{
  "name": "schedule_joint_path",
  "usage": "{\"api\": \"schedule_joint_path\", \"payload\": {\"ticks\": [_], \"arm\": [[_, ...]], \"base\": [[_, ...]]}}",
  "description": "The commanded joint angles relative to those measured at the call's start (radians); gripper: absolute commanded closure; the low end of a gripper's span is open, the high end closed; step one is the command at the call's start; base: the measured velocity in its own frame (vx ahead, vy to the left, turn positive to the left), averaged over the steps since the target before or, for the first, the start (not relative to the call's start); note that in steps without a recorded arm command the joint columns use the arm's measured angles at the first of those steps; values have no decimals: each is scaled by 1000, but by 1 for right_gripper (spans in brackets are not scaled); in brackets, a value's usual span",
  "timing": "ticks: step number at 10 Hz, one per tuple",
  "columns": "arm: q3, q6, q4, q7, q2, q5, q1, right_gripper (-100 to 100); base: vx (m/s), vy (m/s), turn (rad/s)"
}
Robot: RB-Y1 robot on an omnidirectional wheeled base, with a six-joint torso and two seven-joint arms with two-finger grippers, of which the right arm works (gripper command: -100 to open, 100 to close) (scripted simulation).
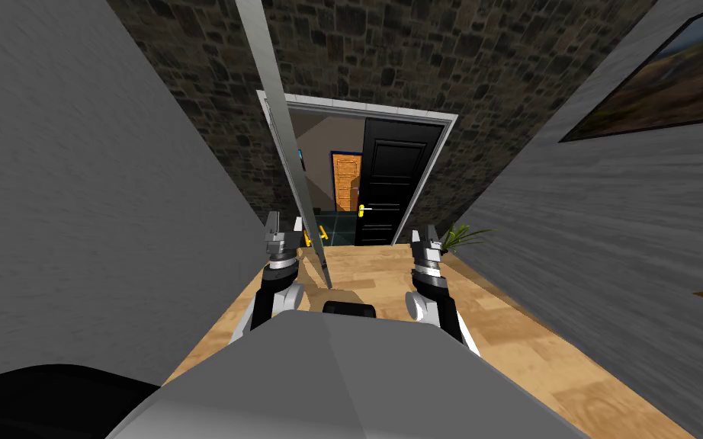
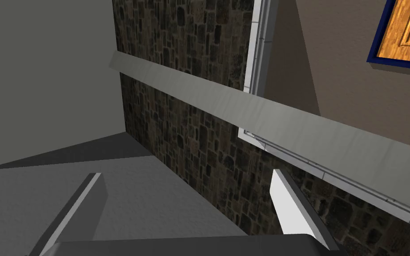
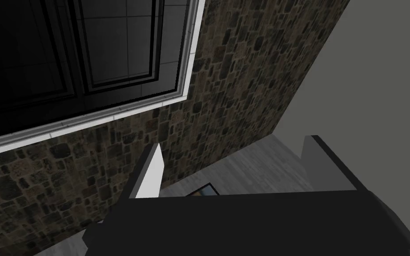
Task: Pull the door open
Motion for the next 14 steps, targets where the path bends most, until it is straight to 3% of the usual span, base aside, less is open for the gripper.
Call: {"api": "schedule_joint_path", "payload": {"ticks": [1, 4, 8, 9, 11, 12, 14], "arm": [[-4, -2, 30, 3, -7, -11, -16, -100], [-12, -5, 90, 10, -21, -32, -47, -100], [-29, -11, 204, 24, -49, -75, -111, -100], [-29, -11, 213, 24, -49, -75, -111, -100], [-39, -15, 278, 32, -64, -101, -149, -100], [-39, -15, 286, 32, -64, -101, -149, -100], [-50, -19, 352, 41, -82, -131, -193, -100]], "base": [[-14, 72, 49], [68, -34, 94], [71, -32, 120], [49, -20, 40], [50, -24, 118], [48, -29, 51], [61, -23, 136]]}}
